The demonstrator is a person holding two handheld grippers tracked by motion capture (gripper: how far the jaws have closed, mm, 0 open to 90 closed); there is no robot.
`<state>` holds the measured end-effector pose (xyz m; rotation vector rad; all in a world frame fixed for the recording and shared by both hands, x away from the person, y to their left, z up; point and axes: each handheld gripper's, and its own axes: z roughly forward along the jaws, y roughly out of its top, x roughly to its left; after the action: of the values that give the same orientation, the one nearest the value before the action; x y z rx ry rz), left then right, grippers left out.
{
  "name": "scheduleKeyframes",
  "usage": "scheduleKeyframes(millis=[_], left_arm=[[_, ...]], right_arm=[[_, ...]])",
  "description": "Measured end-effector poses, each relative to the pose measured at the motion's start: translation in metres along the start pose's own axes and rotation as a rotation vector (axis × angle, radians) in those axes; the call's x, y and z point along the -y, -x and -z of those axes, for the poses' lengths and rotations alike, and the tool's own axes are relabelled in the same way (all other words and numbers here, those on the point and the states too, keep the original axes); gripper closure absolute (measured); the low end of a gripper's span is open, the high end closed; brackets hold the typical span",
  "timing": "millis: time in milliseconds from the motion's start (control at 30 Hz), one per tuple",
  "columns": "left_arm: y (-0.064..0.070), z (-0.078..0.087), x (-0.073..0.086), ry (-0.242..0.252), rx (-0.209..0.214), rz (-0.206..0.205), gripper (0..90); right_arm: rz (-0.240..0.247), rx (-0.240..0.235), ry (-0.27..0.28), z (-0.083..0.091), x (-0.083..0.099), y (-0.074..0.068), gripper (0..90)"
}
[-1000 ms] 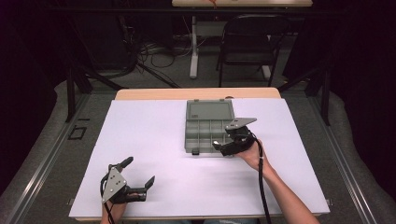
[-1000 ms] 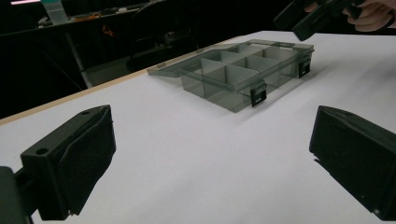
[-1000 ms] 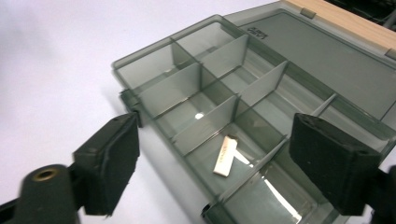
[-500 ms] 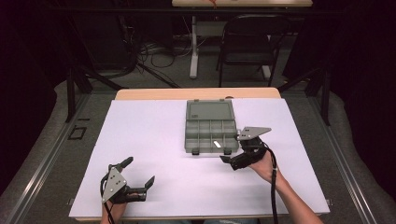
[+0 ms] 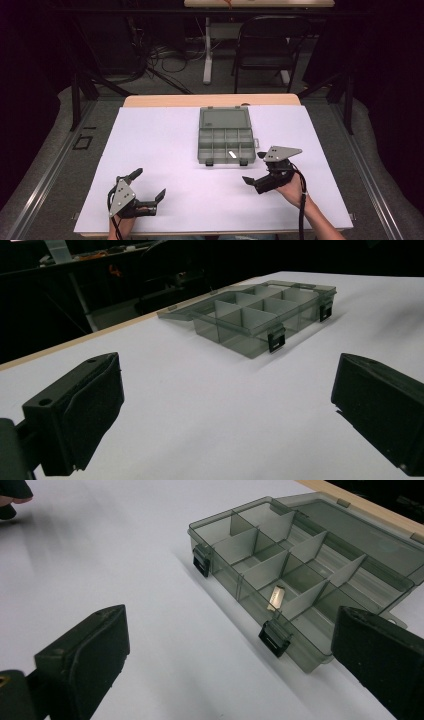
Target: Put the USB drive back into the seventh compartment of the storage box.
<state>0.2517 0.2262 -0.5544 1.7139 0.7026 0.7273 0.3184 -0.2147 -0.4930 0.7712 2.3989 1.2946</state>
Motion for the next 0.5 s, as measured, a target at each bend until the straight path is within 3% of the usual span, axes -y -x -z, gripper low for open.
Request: scheduleKeyframes(millis=[500], left_arm=[[0.000,-0.001,0.001,-0.007,0.008,0.003,0.4]], right_arm=[[-0.012,0.027,0.023,0.019,0.029,-0.005,1.3]])
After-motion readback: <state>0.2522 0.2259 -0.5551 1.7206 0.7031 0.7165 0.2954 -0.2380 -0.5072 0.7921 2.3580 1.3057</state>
